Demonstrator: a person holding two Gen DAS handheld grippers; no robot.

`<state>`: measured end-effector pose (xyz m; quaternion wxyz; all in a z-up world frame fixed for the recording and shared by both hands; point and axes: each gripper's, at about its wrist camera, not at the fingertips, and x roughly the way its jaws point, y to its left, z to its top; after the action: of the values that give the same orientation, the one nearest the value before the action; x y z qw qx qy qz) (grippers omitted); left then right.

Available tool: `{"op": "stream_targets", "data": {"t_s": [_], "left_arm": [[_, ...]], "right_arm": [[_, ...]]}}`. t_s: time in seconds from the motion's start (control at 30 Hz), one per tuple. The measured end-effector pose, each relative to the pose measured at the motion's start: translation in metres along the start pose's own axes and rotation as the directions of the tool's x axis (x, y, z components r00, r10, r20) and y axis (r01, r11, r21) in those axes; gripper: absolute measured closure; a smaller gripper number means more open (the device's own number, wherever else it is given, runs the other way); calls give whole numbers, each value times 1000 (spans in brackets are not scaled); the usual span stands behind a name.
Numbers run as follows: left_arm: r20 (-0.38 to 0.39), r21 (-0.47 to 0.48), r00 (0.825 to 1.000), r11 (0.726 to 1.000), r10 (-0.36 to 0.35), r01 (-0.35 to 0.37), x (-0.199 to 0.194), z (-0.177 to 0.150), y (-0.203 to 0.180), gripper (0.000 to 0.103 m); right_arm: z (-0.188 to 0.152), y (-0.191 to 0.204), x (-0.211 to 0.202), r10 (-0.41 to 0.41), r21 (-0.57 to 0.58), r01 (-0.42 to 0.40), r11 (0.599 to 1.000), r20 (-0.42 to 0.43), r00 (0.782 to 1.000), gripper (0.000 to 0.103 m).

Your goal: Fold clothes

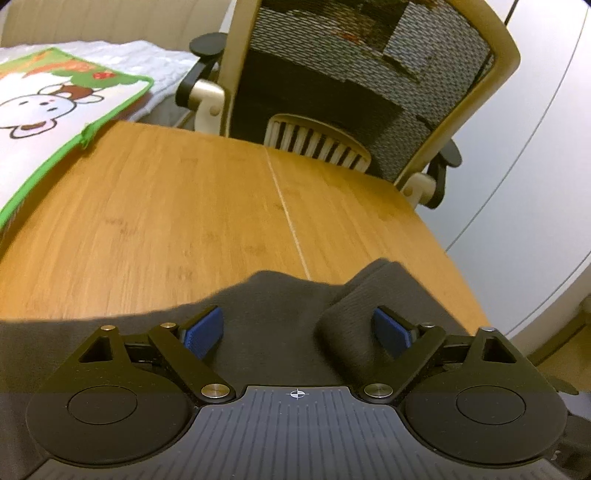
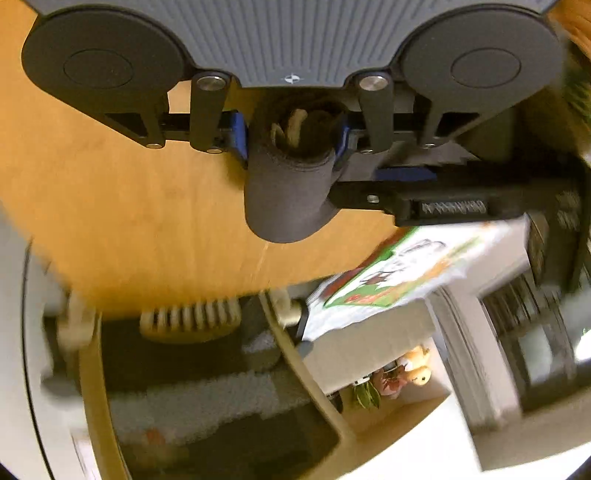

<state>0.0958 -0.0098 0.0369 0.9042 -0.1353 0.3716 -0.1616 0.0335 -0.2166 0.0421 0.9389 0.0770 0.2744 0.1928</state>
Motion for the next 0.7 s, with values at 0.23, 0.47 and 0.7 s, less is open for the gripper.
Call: {"op": "stream_targets", "data": {"t_s": [0.23, 0.47, 0.7], "left_arm": [[46, 15, 998, 999, -46, 45, -15, 8, -15, 9], [33, 71, 999, 997, -7, 5, -7, 3, -17, 7], [39, 62, 999, 998, 4, -6, -8, -5, 2, 5]], "right_arm": [[-27, 69, -5, -205, -593, 229, 772, 108, 973, 58], [-44, 90, 3, -200, -698, 234, 677, 130, 971, 49], [-10, 65, -20, -33, -494, 31, 869, 5, 999, 33]]}}
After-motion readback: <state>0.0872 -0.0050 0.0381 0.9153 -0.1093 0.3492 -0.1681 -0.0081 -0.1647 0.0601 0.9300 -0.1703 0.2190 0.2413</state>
